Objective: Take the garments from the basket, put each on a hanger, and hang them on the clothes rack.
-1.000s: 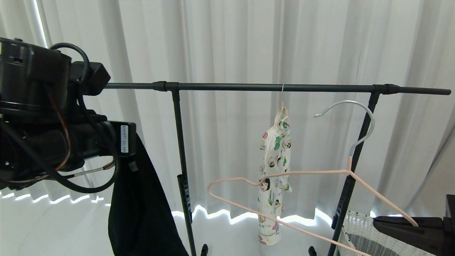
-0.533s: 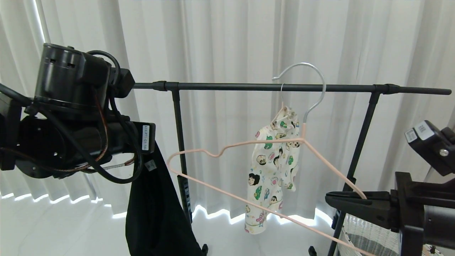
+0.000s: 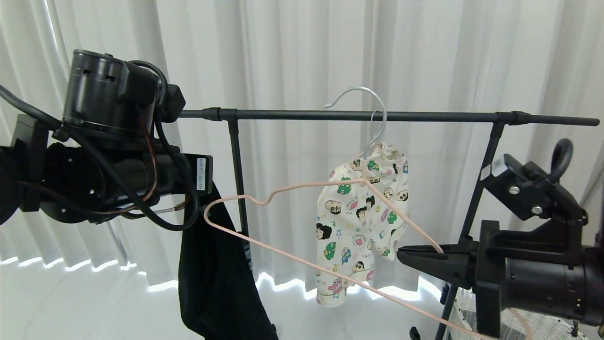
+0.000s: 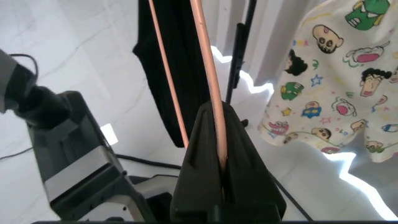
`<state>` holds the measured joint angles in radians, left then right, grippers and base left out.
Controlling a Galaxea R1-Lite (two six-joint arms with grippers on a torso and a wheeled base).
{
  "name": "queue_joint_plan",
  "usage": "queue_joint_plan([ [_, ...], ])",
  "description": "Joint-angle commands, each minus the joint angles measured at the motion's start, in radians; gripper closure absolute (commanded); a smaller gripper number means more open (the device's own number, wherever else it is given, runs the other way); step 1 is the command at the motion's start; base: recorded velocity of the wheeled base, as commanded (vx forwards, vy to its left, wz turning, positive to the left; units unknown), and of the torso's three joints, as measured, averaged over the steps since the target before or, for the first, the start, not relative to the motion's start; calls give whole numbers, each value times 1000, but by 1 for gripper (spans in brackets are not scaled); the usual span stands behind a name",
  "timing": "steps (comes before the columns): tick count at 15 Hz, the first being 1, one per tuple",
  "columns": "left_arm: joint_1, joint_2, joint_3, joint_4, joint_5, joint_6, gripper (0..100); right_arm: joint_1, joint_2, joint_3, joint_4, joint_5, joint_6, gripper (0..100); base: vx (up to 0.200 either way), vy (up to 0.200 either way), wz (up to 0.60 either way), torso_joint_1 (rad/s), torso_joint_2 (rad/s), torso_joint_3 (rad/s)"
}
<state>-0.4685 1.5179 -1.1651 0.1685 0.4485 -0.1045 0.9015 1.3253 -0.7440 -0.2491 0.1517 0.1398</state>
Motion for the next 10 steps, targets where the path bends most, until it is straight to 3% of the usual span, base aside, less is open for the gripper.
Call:
queue_joint_plan([
  [1,-2,-5,-5,0,2,-4,100,0,72,-35,-7,-18,0,100,0,0,0,0,0,0],
  [10,-22,-16,-13,0,24,-8,100,4,149,-121,-50,-27,7,100,0,0,0,0,0,0],
])
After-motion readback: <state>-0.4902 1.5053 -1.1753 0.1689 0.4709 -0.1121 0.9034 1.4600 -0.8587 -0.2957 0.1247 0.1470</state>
